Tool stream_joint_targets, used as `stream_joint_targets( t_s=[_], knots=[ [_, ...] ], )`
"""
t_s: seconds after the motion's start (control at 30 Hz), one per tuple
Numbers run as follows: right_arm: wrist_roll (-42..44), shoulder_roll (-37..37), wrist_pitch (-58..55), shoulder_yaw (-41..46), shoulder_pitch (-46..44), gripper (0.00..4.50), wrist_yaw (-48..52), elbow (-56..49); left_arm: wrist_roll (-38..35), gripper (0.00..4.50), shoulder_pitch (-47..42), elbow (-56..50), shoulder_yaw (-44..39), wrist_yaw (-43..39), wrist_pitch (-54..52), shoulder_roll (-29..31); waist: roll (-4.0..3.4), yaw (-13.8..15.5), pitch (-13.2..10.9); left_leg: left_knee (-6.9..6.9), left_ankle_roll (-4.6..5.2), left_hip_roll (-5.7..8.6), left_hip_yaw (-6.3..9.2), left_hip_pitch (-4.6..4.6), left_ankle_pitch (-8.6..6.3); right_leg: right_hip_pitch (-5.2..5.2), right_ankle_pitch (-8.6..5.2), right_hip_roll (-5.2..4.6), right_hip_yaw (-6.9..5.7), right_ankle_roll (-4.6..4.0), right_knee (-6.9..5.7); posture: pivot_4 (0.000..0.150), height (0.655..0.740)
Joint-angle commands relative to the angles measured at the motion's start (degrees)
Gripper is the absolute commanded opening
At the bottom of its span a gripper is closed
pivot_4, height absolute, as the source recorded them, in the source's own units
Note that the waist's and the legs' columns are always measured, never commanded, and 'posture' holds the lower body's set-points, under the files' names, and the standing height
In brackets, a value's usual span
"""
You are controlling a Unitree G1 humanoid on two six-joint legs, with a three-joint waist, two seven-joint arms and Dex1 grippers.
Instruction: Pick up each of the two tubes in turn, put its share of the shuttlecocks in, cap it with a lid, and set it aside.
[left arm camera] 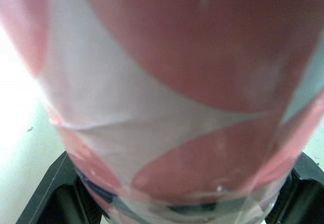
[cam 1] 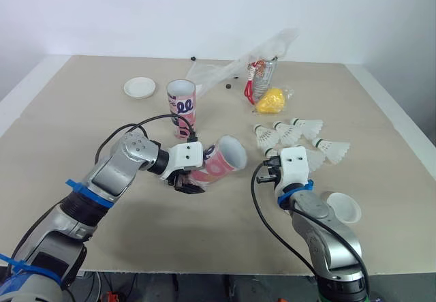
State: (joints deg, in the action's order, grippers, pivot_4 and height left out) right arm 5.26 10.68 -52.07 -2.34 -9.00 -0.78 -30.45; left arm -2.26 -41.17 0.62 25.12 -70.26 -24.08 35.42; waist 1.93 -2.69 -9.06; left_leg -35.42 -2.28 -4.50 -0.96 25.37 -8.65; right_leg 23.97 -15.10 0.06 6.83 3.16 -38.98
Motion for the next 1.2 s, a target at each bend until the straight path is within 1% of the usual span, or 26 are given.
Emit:
stream_joint_targets(
  t_s=[0.03,0.13,0.2,0.27,0.33,0.4,0.43,0.53,0.67,0.9,1.03,1.13,1.17,1.2],
  knots=[
    [0.54,4.14,-1.27,0.97,-0.67,0.07,3.74,-8.19,1.12,3.43,-1.6,3.48,-0.54,0.83,1.95,-0.98,-0.01,0.04,-0.01,0.0,0.01,0.0,0.0,0.0,0.01,0.0,0.0,0.0,0.0,0.0,0.0,0.15,0.74],
    [3.11,9.37,-2.41,2.34,-0.24,0.07,9.33,-13.81,1.22,3.43,-2.26,5.39,-0.4,0.3,3.12,-1.66,-0.01,0.07,-0.01,-0.03,0.05,0.08,0.01,0.01,0.03,-0.02,0.01,-0.04,0.04,0.02,0.0,0.15,0.74],
    [5.78,15.85,-2.53,5.59,-0.07,0.07,15.89,-18.24,1.01,3.43,-2.95,7.01,-0.27,-0.35,3.85,-2.24,-0.01,0.02,0.0,-0.05,0.05,0.08,0.0,0.01,0.03,-0.03,0.02,-0.04,0.06,0.03,0.0,0.15,0.74],
    [9.35,23.76,0.73,10.22,-0.49,0.07,25.44,-20.49,0.51,3.43,-3.85,8.64,-0.24,-1.1,4.15,-3.01,-0.01,0.05,-0.01,-0.05,0.06,0.07,0.04,-0.01,0.04,-0.05,0.02,-0.02,0.04,0.03,0.0,0.15,0.74],
    [11.52,31.08,5.87,13.53,-0.85,0.07,34.68,-20.48,0.25,3.43,-4.55,9.8,-0.07,-2.02,4.43,-3.42,-0.02,0.12,-0.01,-0.06,0.09,0.1,0.07,-0.01,0.05,-0.08,0.02,-0.03,0.05,0.03,0.0,0.15,0.74],
    [13.24,35.44,10.18,15.91,-2.08,0.07,40.97,-19.5,0.01,3.43,-5.12,10.59,0.05,-2.89,4.18,-3.78,-0.06,0.18,-0.05,-0.09,0.09,0.19,0.08,0.0,0.06,-0.11,0.01,-0.09,0.07,0.05,0.01,0.15,0.74],
    [13.79,37.89,13.13,16.51,-3.1,0.07,44.32,-18.44,-0.17,3.43,-5.43,10.95,0.03,-3.39,3.97,-4.0,-0.02,0.1,-0.05,-0.08,0.17,0.4,0.1,0.01,0.1,-0.15,-0.04,-0.28,0.1,0.16,0.02,0.15,0.74],
    [14.22,44.57,23.6,16.19,-7.01,0.07,54.1,-12.96,-0.08,3.43,-6.28,11.96,0.18,-4.78,3.93,-4.37,-0.06,0.01,-0.08,-0.08,0.19,0.43,0.17,-0.06,0.09,-0.23,-0.05,-0.28,0.08,0.18,0.05,0.15,0.74],
    [13.65,45.73,29.67,11.78,-12.71,0.07,57.8,-6.96,0.68,3.43,-6.87,12.24,0.35,-5.1,4.58,-4.81,-0.04,0.03,-0.1,-0.07,0.2,0.51,0.19,-0.06,0.09,-0.25,-0.1,-0.35,0.09,0.22,0.07,0.15,0.74],
    [8.24,45.7,41.32,2.76,-21.35,0.07,64.1,3.4,1.03,3.43,-6.07,10.25,-0.3,-5.01,3.81,-4.82,-0.08,0.07,-0.12,-0.03,0.29,0.64,0.25,0.01,0.02,-0.27,-0.23,-0.44,0.1,0.34,0.12,0.15,0.74],
    [6.39,45.81,45.53,-0.18,-23.27,0.07,66.71,6.03,1.21,3.43,-5.43,9.32,-0.45,-4.77,3.39,-4.64,-0.09,0.14,-0.13,-0.02,0.3,0.64,0.28,0.02,0.01,-0.27,-0.27,-0.44,0.07,0.32,0.12,0.15,0.74],
    [7.27,44.86,45.79,-1.27,-25.79,0.95,68.01,6.73,1.41,3.43,-4.92,8.7,-0.5,-4.45,3.04,-4.66,-0.11,0.08,-0.14,-0.02,0.3,0.65,0.27,0.02,-0.01,-0.27,-0.28,-0.44,0.09,0.33,0.12,0.15,0.74],
    [7.88,44.64,45.52,-1.38,-26.48,1.44,68.32,6.78,1.48,3.43,-4.83,8.63,-0.51,-4.32,2.97,-4.7,-0.11,0.09,-0.15,-0.02,0.3,0.65,0.28,0.02,-0.01,-0.27,-0.28,-0.44,0.08,0.33,0.1,0.15,0.74],
    [8.5,44.41,45.25,-1.25,-26.88,1.62,68.46,6.75,1.53,3.43,-4.76,8.55,-0.53,-4.25,2.93,-4.69,-0.11,0.11,-0.15,-0.02,0.31,0.65,0.28,0.02,-0.01,-0.27,-0.28,-0.44,0.08,0.33,0.1,0.15,0.74]
  ],
)
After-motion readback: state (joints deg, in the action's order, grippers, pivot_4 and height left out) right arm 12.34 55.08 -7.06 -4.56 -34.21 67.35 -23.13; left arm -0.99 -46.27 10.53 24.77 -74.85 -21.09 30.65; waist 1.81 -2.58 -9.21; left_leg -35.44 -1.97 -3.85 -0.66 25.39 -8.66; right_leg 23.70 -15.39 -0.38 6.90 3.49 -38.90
